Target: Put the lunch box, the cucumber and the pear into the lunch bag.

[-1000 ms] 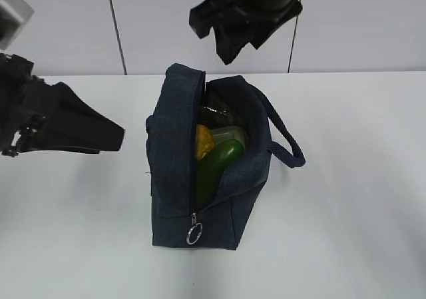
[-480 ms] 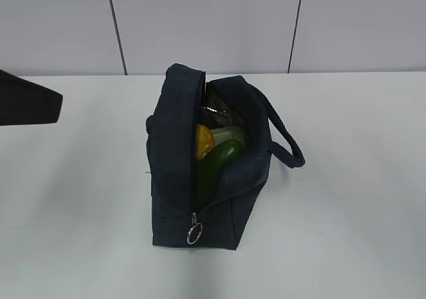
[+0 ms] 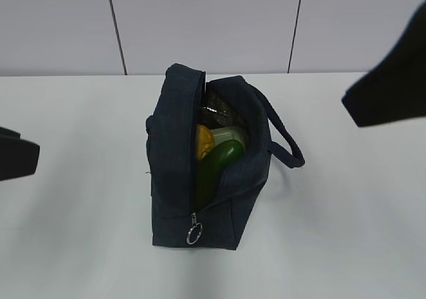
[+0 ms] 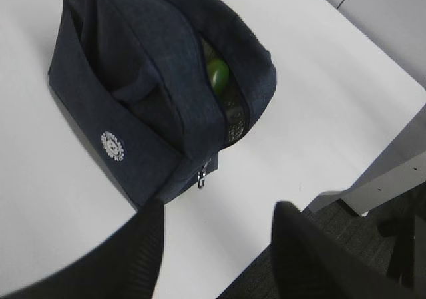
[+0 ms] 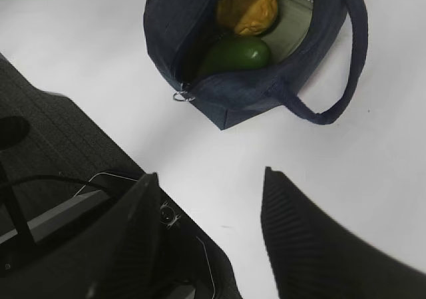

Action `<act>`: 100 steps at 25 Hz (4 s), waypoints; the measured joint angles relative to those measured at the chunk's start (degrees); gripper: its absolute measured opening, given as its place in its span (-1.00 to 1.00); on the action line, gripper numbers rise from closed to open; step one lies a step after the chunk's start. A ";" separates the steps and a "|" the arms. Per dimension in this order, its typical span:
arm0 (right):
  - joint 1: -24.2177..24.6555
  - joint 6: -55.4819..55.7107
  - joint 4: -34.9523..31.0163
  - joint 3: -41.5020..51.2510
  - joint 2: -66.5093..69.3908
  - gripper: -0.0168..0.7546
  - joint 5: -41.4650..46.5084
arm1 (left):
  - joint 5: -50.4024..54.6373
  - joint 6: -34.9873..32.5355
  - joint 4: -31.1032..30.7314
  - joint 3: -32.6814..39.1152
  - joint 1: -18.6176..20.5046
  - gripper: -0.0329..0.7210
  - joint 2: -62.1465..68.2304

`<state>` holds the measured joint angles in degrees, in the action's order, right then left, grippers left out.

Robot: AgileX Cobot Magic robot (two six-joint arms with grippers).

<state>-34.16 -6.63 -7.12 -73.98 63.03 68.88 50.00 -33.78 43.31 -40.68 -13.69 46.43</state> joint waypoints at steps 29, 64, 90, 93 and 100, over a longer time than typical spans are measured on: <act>0.00 -2.38 -5.34 31.58 -12.24 -0.11 -26.11 | -8.65 -0.35 4.83 7.42 0.00 -0.09 -6.00; 0.00 -89.36 -95.62 55.64 9.08 -0.13 -48.40 | -13.58 -33.88 24.79 7.42 -0.04 -0.09 16.36; 0.00 5.95 9.20 37.05 8.69 -0.13 -28.87 | -9.67 -33.88 25.05 7.42 -0.11 -0.09 16.36; 0.00 9.29 11.24 37.00 5.73 -0.13 -31.49 | -9.56 -33.88 25.05 7.42 -0.11 -0.09 16.36; -0.37 9.79 11.24 37.18 -2.54 -0.13 -42.70 | -8.64 -33.88 25.05 7.42 -0.11 -0.09 16.36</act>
<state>-34.53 3.15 4.12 -36.80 60.49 26.19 41.36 -67.66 68.36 -33.26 -13.80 62.78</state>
